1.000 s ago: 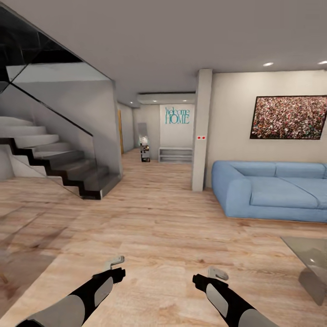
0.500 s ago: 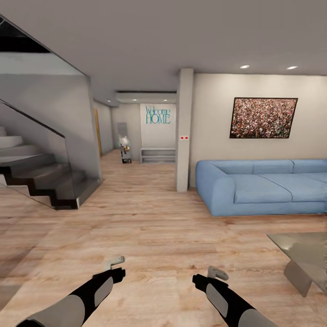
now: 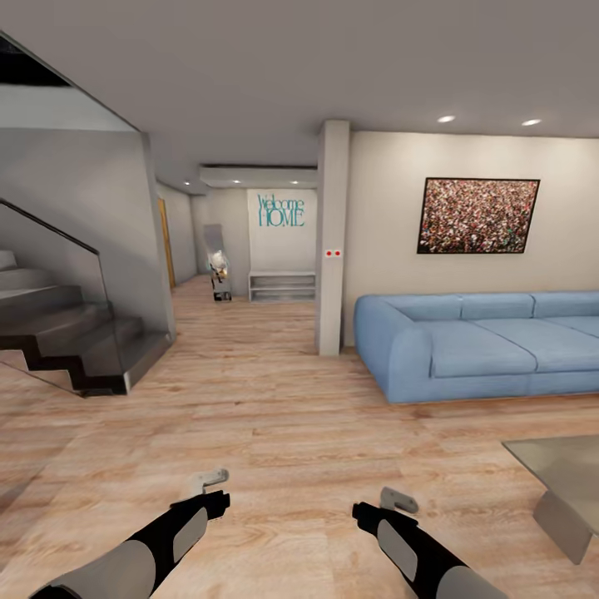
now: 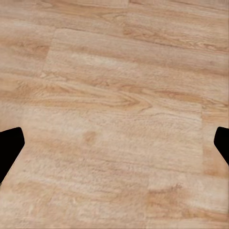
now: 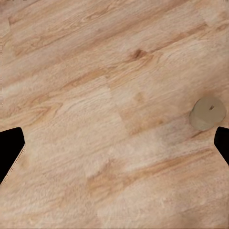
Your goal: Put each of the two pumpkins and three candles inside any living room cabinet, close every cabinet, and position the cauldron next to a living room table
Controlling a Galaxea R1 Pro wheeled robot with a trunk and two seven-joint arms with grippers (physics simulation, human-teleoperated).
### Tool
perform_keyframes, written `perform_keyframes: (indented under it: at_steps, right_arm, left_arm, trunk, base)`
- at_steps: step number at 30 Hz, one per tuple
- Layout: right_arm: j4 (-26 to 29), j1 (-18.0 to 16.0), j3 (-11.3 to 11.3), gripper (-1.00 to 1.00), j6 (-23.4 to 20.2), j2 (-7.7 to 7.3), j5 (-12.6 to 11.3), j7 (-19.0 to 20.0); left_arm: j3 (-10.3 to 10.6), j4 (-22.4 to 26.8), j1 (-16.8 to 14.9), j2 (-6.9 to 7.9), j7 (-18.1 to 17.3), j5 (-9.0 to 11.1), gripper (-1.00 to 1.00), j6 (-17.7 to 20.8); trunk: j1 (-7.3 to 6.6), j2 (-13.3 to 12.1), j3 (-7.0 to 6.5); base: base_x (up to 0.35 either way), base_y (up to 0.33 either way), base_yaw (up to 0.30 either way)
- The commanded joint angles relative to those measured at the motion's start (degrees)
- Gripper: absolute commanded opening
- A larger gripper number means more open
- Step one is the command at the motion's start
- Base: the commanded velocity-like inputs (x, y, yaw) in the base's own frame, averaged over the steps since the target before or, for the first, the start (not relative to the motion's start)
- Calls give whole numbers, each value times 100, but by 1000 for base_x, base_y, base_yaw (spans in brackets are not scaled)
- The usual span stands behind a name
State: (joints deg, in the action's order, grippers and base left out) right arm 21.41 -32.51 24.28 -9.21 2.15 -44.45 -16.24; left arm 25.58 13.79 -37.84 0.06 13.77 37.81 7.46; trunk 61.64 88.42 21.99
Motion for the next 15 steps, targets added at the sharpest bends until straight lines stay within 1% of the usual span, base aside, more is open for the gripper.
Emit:
perform_keyframes:
  at_steps: [1, 8, 15]
  right_arm:
    - [26, -8, 47, 100, -23, 3, -35, -53]
    - [30, -6, 44, 100, -22, 2, -37, -55]
    - [30, -5, 47, 100, -20, 4, -35, -55]
  left_arm:
    - [33, 16, -2, 3, 38, 25, 100, 28]
    - [34, 15, -2, 3, 38, 24, 100, 28]
    - [34, 14, -1, 3, 38, 24, 100, 28]
  trunk:
    - [3, 4, 7]
    - [3, 4, 7]
    - [3, 4, 7]
  base:
    - [323, 97, -2]
    - [323, 95, -1]
    - [323, 29, 0]
